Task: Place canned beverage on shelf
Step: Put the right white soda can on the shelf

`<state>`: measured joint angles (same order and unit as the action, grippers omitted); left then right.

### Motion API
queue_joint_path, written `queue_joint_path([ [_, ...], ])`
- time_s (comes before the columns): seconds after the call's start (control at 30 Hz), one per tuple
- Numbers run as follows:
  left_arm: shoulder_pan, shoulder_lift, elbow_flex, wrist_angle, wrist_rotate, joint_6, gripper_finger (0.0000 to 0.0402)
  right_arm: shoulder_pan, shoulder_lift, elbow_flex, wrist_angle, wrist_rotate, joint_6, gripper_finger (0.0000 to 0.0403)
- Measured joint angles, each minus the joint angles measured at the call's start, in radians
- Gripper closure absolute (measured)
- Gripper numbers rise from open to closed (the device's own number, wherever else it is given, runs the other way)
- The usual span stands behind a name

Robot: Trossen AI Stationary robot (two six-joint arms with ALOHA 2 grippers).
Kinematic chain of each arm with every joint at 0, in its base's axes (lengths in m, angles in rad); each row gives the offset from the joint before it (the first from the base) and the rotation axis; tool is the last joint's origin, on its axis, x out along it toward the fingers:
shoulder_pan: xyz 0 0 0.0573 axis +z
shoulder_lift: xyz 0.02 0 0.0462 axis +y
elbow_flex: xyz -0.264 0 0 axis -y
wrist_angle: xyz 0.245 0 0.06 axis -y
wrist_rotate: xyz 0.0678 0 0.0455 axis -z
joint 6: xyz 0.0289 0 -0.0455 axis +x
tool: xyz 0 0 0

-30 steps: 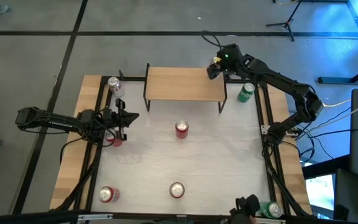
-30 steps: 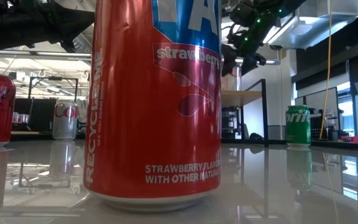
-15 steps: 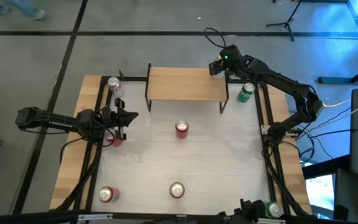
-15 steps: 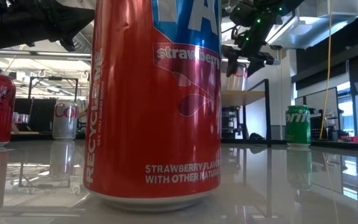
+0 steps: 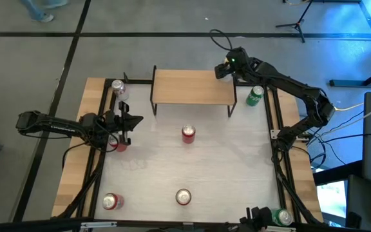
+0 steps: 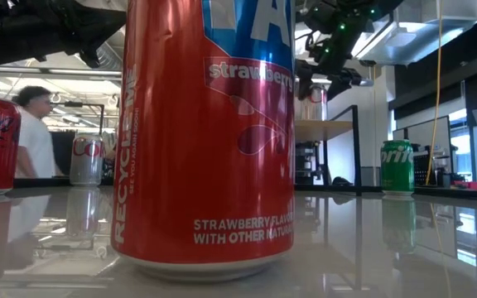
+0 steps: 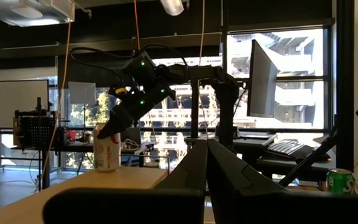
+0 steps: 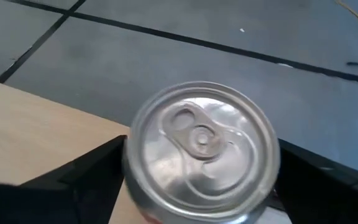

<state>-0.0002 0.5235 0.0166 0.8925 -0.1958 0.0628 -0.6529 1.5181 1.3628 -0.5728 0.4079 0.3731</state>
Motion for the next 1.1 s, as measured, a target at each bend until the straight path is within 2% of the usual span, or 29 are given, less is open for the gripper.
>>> queue_joint_path([
  [0.3,0.0,0.0,0.0,0.0,0.003,0.0,0.0399,0.013,-0.008,0.0,0.013,0.001,-0.077,0.0032],
  [0.6,0.0,0.0,0.0,-0.001,0.003,-0.001,0.0399,0.06,-0.101,0.0,0.018,0.0,-0.184,0.0031],
  [0.77,0.0,0.0,0.0,-0.001,0.013,-0.002,0.0399,0.074,-0.175,0.0,-0.074,-0.012,-0.253,0.0031],
  [0.93,0.0,0.0,0.0,-0.001,0.03,-0.002,0.0399,0.078,-0.245,0.0,-0.253,-0.009,-0.318,0.0031],
  [1.0,0.0,0.0,0.0,-0.001,0.03,-0.002,0.0399,0.076,-0.253,-0.003,-0.307,0.013,-0.321,0.0031],
  [1.1,0.0,0.0,0.0,-0.001,0.03,-0.002,0.0399,0.068,-0.252,-0.047,-0.313,0.109,-0.328,0.0031],
])
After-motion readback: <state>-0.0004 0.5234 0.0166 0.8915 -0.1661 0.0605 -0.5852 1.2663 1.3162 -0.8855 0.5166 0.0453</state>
